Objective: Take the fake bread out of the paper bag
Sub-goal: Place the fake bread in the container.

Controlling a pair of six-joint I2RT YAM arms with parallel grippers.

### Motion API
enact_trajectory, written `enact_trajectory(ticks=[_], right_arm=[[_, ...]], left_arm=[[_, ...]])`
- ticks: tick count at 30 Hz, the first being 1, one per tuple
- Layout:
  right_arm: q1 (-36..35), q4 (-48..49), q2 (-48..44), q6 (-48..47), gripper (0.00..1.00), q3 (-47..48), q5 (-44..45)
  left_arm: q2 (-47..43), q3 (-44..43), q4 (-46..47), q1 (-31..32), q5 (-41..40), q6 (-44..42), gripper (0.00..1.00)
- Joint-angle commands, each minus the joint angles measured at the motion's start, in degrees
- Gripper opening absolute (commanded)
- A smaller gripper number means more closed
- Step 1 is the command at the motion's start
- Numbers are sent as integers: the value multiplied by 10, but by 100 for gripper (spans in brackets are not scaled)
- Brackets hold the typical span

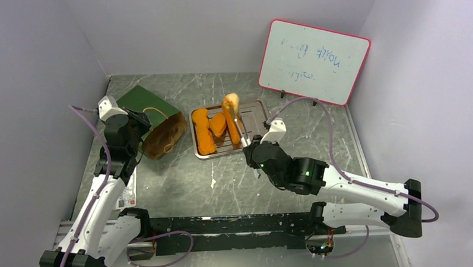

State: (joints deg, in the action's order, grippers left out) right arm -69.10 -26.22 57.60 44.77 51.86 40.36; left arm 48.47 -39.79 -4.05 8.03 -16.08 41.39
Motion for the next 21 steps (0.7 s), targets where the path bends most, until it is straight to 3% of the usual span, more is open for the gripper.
enact_trajectory(ticks=[1, 12, 21], right_arm=[[53, 13, -16, 66, 0, -18, 68], [257, 180, 85, 33, 0, -68, -166], [345, 288, 158, 74, 0, -100, -322]], left_arm=[[-7, -1, 27, -6, 12, -5, 7], [-3, -9, 25, -5, 57, -13, 7], [-8, -7, 23, -5, 72, -16, 7]])
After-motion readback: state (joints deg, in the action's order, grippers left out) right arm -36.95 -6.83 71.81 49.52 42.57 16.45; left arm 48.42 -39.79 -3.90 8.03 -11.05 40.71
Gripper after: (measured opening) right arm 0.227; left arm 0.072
